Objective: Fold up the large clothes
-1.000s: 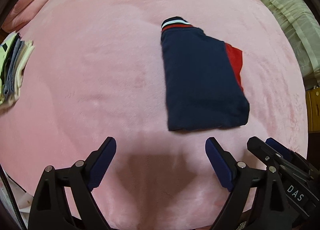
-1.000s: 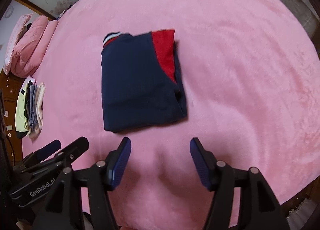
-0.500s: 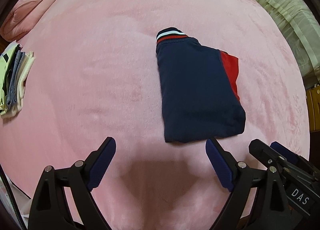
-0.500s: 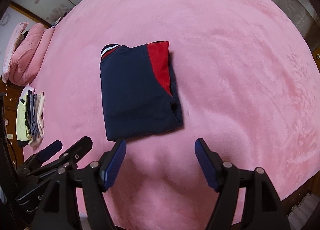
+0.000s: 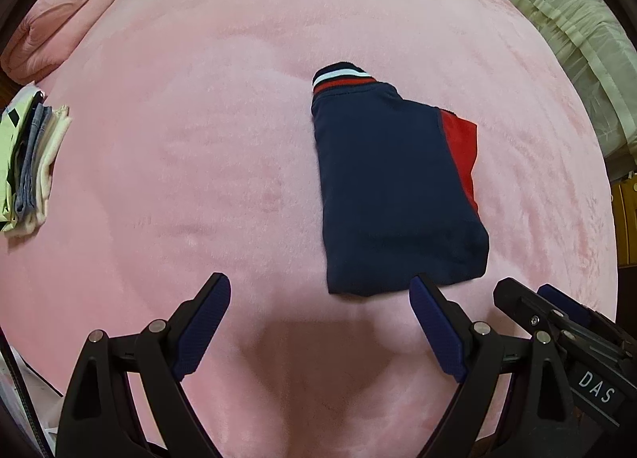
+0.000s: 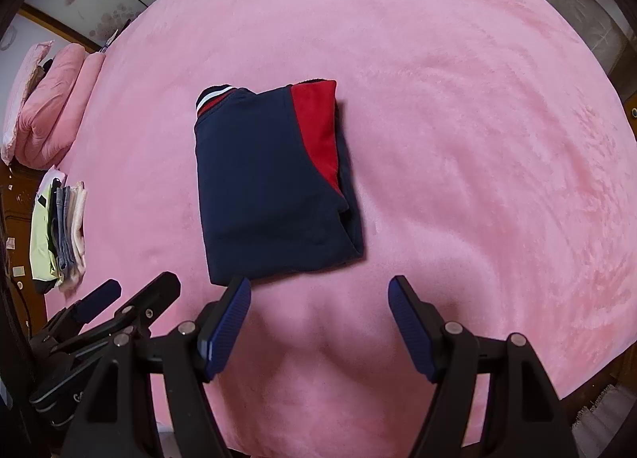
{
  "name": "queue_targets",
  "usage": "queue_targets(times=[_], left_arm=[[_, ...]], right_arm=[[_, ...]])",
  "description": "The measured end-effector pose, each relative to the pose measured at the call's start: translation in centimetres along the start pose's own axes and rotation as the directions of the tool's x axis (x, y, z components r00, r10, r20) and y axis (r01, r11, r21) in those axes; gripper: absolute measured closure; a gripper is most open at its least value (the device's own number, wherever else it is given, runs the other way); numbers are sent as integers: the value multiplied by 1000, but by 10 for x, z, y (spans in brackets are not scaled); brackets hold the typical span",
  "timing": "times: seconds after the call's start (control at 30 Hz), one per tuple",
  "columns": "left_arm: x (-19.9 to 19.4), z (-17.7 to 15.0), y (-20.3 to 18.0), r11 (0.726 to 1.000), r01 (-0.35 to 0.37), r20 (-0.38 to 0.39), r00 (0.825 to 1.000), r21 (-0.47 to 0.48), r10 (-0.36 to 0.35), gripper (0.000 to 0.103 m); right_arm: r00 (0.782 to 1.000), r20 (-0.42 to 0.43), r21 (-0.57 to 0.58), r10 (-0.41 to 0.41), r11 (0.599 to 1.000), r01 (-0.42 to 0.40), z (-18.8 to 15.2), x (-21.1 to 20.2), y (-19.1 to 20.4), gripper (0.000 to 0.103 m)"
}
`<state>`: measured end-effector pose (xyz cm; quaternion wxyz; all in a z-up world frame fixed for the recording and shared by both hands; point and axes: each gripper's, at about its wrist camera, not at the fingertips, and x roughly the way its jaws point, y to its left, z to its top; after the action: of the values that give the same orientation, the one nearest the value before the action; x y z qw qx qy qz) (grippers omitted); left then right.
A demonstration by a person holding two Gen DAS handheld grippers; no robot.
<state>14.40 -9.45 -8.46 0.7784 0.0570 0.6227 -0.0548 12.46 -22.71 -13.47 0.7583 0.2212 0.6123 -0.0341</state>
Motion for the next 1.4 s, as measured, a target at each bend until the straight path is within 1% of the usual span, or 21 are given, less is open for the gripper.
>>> queue_targets(times=[0.1,0.23,0.43,0.5,0.6,0.73,0.83,0.9,1.0,1.03,1.07,1.1,1.13,1.2,1.23,1.27,1.3,1.37,1.4], left_arm=[[1,5,-1,1000,5,1,1000,3,-5,13],[4,14,-1,999,32,-8,999,-2,-32,13],[8,27,0,997,74,-8,997,-33,-75,13],[14,32,1,994,99,-14,995,-49,-100,13],[27,40,2,988,130,-27,991,-77,-133,13],[51,50,1,986,142,-52,988,-90,-147,13],[73,59,5,982,141,-85,985,-122,-152,13],[87,64,11,973,172,-91,978,-156,-188,13],[104,69,19,951,234,-103,961,-201,-258,13],[110,69,21,941,262,-106,951,-215,-290,13],[116,70,23,927,298,-107,938,-230,-328,13],[123,69,25,909,339,-111,921,-242,-374,14],[127,68,26,897,363,-114,909,-253,-401,14],[139,66,28,862,415,-119,879,-292,-463,17],[142,64,28,851,427,-115,871,-306,-478,18],[147,62,30,832,445,-108,858,-330,-502,19],[150,61,31,818,458,-99,850,-348,-518,20],[152,57,30,815,462,-87,850,-350,-520,25],[152,55,30,816,462,-84,851,-348,-518,27]], right_arm=[[1000,4,3,7,1000,-7,4,0,-3,31],[1000,8,12,28,1000,-28,11,0,-6,31],[996,17,15,90,996,-91,25,3,-9,31],[993,14,19,115,993,-115,31,6,-10,31],[985,-15,42,173,984,-172,41,19,-15,31],[968,-50,73,247,967,-243,53,42,-22,31],[949,-69,124,307,947,-297,62,68,-35,31],[934,-61,176,353,924,-338,68,87,-48,31],[901,-78,197,428,892,-406,74,108,-58,31],[888,-88,200,451,881,-428,76,115,-61,31],[876,-95,202,473,871,-448,78,121,-62,31],[858,-100,204,504,854,-478,80,126,-64,31],[847,-104,202,521,845,-495,81,129,-64,31],[827,-116,189,551,829,-526,83,133,-61,31],[818,-117,178,563,822,-541,83,135,-59,31],[808,-115,172,578,813,-557,84,137,-58,31],[793,-109,172,599,797,-579,84,140,-56,34],[774,-105,192,624,777,-600,85,147,-55,51],[756,-106,218,647,756,-617,85,152,-53,61]])
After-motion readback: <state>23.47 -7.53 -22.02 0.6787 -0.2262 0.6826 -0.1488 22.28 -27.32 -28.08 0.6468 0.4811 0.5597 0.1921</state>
